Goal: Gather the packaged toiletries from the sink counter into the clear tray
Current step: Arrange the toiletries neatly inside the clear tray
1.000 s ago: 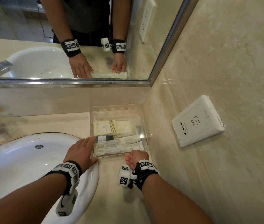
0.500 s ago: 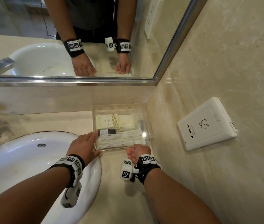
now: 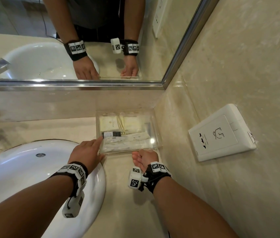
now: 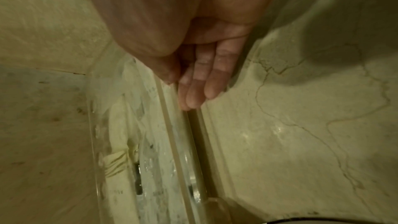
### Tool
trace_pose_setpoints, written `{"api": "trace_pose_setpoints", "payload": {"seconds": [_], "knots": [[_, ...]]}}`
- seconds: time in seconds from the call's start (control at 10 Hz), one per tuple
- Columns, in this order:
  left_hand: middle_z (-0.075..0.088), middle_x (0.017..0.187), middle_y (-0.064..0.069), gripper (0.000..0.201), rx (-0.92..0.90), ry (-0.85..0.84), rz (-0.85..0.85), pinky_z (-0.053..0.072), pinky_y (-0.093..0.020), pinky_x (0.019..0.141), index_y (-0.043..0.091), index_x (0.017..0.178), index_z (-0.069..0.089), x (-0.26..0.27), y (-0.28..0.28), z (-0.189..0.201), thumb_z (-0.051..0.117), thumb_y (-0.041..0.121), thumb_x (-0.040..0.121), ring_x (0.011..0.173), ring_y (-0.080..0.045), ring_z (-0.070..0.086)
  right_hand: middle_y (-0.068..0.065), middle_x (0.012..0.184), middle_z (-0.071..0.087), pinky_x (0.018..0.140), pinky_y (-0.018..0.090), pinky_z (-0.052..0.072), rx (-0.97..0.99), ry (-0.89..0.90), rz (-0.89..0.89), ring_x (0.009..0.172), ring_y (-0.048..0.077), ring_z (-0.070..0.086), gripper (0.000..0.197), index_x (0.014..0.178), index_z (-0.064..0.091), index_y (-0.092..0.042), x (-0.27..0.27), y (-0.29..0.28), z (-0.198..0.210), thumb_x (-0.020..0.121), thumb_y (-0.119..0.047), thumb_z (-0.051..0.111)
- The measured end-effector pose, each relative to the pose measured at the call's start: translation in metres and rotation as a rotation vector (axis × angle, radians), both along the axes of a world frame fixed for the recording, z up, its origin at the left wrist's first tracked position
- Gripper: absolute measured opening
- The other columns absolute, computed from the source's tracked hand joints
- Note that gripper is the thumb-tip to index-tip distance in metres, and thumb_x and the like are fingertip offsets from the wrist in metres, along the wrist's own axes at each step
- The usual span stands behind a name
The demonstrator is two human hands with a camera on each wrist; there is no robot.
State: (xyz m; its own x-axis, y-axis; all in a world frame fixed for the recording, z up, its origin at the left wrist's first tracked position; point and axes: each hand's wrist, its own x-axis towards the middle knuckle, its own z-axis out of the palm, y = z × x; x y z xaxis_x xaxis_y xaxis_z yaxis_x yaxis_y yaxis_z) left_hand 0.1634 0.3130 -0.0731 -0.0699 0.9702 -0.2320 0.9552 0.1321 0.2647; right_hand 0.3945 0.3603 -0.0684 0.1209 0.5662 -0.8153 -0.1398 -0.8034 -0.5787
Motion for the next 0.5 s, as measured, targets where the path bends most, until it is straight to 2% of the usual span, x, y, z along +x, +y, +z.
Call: {"api": "trace_pose_setpoints", "payload": {"seconds": [0.1,0.2,0.3,0.4,0.5], "knots": [[0.06,0.135,0.001,0.075,-0.005,0.019,-0.016,0.047,-0.037,0.096,0.022,0.15,0.033,0.0,0.0,0.001,0.063,0.049,0.087,0.117,-0.025,0.057,0.018,0.097,0.076,0.067,0.028,0.061,0.008,0.013,0.012,0.088,0.024,0.075,0.018,0.106,0.068,0.008,0.0,-0.002,0.002,0.094,0.004,0.055],[0.062,0.132,0.0,0.074,-0.008,0.052,-0.036,0.048,-0.036,0.093,0.02,0.15,0.033,0.001,0.0,0.002,0.062,0.047,0.087,0.113,-0.025,0.059,0.017,0.096,0.077,0.074,0.03,0.062,0.015,0.009,0.014,0.093,0.025,0.075,0.016,0.101,0.071,0.005,0.0,-0.003,0.002,0.092,0.005,0.058],[0.062,0.131,0.001,0.073,-0.03,0.077,-0.052,0.049,-0.035,0.091,0.02,0.151,0.027,0.006,-0.001,0.005,0.056,0.045,0.089,0.112,-0.023,0.058,0.018,0.094,0.077,0.072,0.029,0.061,0.005,-0.006,0.042,0.086,0.023,0.074,0.018,0.099,0.073,0.005,0.001,-0.004,0.002,0.089,0.007,0.057],[0.056,0.136,0.002,0.073,-0.068,0.058,-0.033,0.047,-0.034,0.092,0.022,0.154,0.015,0.008,-0.003,0.011,0.049,0.04,0.093,0.12,-0.022,0.051,0.013,0.073,0.07,0.056,0.029,0.057,-0.001,0.001,0.095,0.061,0.017,0.064,0.018,0.092,0.071,0.005,0.002,-0.004,0.008,0.085,0.008,0.055],[0.048,0.143,0.006,0.073,-0.088,-0.023,0.022,0.045,-0.034,0.1,0.028,0.155,0.009,0.01,-0.015,0.02,0.045,0.045,0.093,0.127,-0.02,0.044,0.005,0.056,0.055,0.041,0.023,0.038,-0.004,-0.036,0.187,0.043,0.014,0.048,0.016,0.08,0.064,-0.002,0.003,-0.007,0.016,0.083,0.007,0.053]]}}
